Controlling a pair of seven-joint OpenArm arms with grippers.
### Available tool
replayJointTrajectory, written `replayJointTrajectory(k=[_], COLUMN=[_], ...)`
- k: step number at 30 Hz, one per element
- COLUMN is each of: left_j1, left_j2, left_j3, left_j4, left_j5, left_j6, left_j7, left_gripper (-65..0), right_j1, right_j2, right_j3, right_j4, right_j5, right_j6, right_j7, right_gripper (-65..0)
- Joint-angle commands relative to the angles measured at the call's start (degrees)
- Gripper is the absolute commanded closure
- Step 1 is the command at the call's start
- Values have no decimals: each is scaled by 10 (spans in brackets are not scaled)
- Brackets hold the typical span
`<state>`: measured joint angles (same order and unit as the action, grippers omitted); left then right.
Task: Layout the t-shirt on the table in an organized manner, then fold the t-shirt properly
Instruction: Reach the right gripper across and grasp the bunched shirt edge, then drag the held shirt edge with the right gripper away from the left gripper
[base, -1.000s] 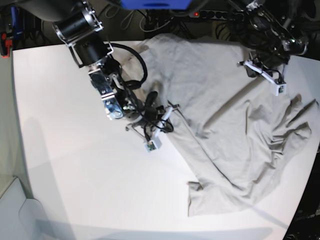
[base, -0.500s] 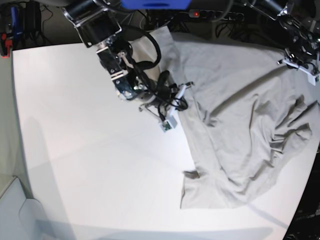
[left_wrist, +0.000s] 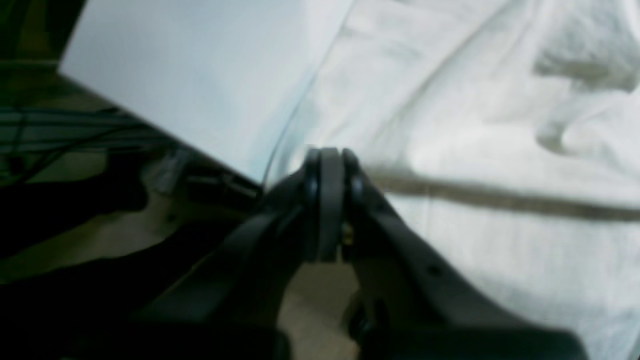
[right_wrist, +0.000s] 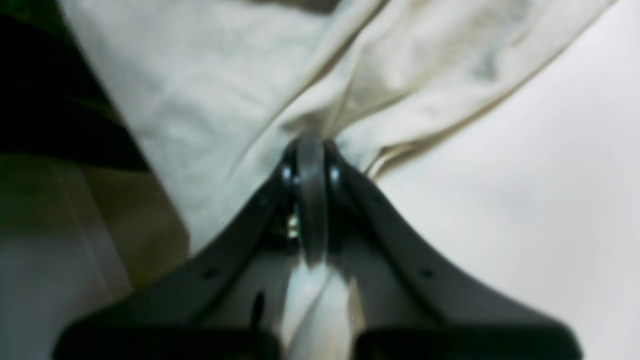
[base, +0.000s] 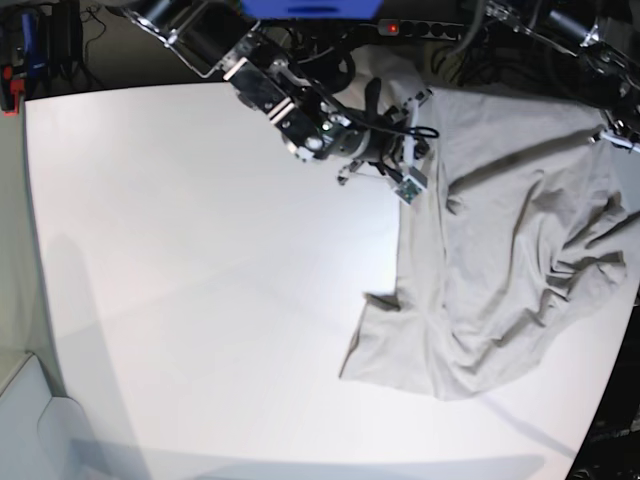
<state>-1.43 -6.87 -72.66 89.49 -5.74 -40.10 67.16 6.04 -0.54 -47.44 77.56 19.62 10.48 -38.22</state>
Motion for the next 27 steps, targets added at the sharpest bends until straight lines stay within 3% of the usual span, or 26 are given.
replayJointTrajectory(k=[1,7,12,23,27], left_j1=[-3,22,35,78,86], left_j2=[-9,-9,23,87,94], left_j3=[-1,-2,-30,-42,-43], left_j4=[22,53,67,123,145], left_j5=[-11,-78,-92,-98,-98], left_j6=[1,1,1,1,1], left_j7=[-2,26,32,33,33], left_gripper=[-1,-1,-1,-1,-1], right_j1=[9,25,66,124,126], right_j2=[1,59,62,-74,-85], right_j3=[1,4,5,4,2], right_j4=[35,151,153,-32,-120], right_j5=[7,8,8,8,5], right_j6=[1,1,1,1,1], right_j7=[16,17,18,42,102], right_gripper=[0,0,0,0,-3])
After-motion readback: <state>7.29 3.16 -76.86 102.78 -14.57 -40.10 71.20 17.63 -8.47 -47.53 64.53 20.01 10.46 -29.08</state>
